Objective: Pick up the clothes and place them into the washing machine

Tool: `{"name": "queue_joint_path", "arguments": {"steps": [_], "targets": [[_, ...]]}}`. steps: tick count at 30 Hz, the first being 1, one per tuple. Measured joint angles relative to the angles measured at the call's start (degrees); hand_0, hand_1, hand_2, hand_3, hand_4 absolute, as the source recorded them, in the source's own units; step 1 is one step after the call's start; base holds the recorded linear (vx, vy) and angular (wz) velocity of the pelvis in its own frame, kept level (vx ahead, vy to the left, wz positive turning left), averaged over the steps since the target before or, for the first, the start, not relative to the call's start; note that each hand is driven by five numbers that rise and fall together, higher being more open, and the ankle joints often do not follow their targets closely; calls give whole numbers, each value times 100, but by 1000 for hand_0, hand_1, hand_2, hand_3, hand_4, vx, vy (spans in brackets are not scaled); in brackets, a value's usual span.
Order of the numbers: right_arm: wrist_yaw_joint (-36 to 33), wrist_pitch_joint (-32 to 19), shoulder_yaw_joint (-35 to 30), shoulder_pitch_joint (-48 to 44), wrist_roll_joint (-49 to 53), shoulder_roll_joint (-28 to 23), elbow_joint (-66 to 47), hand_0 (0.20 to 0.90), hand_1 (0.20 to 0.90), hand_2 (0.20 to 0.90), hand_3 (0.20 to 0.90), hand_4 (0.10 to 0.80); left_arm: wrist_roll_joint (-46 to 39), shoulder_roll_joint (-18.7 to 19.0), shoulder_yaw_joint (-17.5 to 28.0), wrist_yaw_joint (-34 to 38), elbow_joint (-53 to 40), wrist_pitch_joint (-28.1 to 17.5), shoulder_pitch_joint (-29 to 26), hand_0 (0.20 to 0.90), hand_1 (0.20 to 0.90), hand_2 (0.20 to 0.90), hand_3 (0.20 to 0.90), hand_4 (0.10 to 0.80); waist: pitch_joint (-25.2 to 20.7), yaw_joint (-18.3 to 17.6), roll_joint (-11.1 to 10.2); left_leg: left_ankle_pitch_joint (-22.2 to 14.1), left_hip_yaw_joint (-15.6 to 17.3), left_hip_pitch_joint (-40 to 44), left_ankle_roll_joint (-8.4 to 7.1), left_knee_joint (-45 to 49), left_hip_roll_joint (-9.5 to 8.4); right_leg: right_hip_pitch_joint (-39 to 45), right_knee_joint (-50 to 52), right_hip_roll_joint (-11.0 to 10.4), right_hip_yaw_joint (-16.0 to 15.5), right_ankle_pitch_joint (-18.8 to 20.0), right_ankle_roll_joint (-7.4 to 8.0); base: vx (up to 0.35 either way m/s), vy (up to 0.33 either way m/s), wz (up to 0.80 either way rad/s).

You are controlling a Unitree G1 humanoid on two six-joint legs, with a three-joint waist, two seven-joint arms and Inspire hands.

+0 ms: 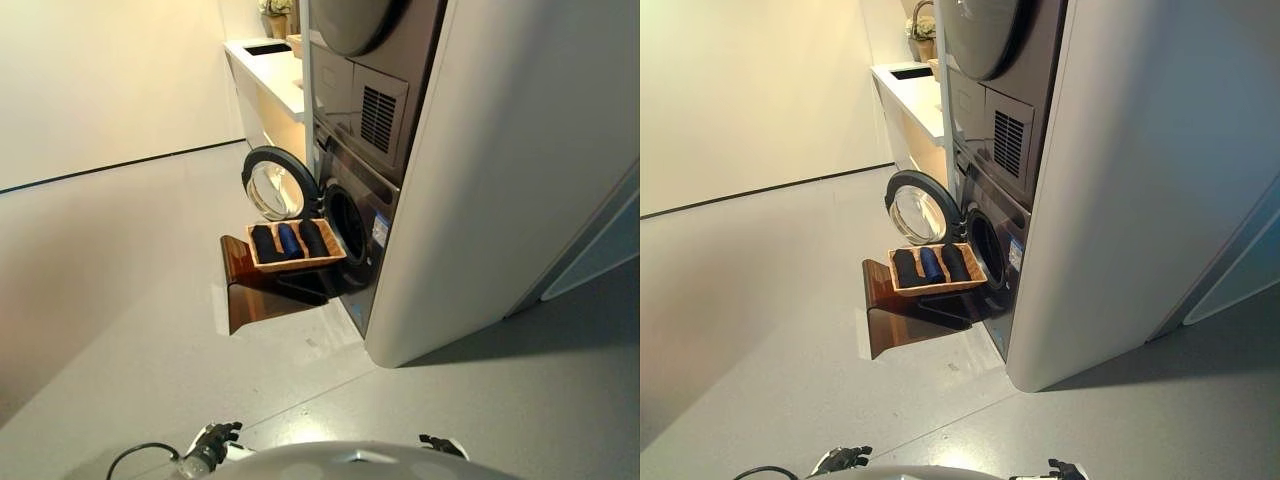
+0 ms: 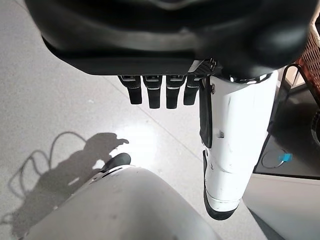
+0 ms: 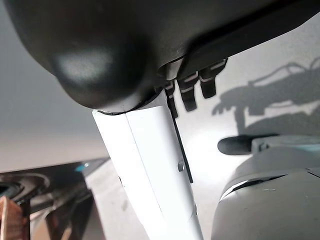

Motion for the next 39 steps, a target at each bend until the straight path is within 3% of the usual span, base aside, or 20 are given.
{"name": "queue_joint_path", "arguments": {"steps": [21, 31, 35, 36, 38, 39], "targets": [[2, 18, 5, -6, -2, -4, -2, 900, 900, 900, 900, 800, -415, -29, 189, -10, 25, 59, 52, 900, 900, 900, 900, 800, -5, 21, -1, -10, -61, -106, -14, -25, -8, -30, -17, -42, -84, -1, 1, 3, 11, 1], [5, 114, 2, -178, 3, -11, 7, 900, 900, 900, 900, 800, -600, -22, 413, -6, 50, 66, -27, 900, 900, 900, 900, 800, 102, 46, -77, 25, -146, -319, 61, 1, -139, -319, 247, -146, -193, -88, 39, 53, 98, 7], [49, 90, -134, -250, 148, -6, 113, 900, 900, 900, 900, 800, -661, 37, 461, -29, 62, 71, -192, 900, 900, 900, 900, 800, 306, 17, -241, -77, -226, -258, 211, -21, -265, -642, 1251, -348, -158, -549, 174, 176, 119, 7], [117, 52, -321, -372, 347, -27, 130, 900, 900, 900, 900, 800, -674, 18, 505, -88, 65, 72, -303, 900, 900, 900, 900, 800, 501, 13, -216, -89, -283, -163, 296, -28, -271, -994, 2161, -432, -117, -654, 262, 205, 75, 6], [162, -64, -474, -460, 593, -11, 110, 900, 900, 900, 900, 800, -676, 19, 518, -132, 70, 68, -367, 900, 900, 900, 900, 800, 587, -30, -189, -90, -337, -166, 381, -29, -265, -1591, 3227, -527, -71, -657, 287, 215, 22, 13], [253, -101, -506, -465, 641, 7, 111, 900, 900, 900, 900, 800, -675, 33, 553, -132, 73, 68, -362, 900, 900, 900, 900, 800, 582, -104, -251, -143, -380, -188, 458, -28, -270, -1904, 3424, -464, 70, -717, 238, 322, -33, 21]]}}
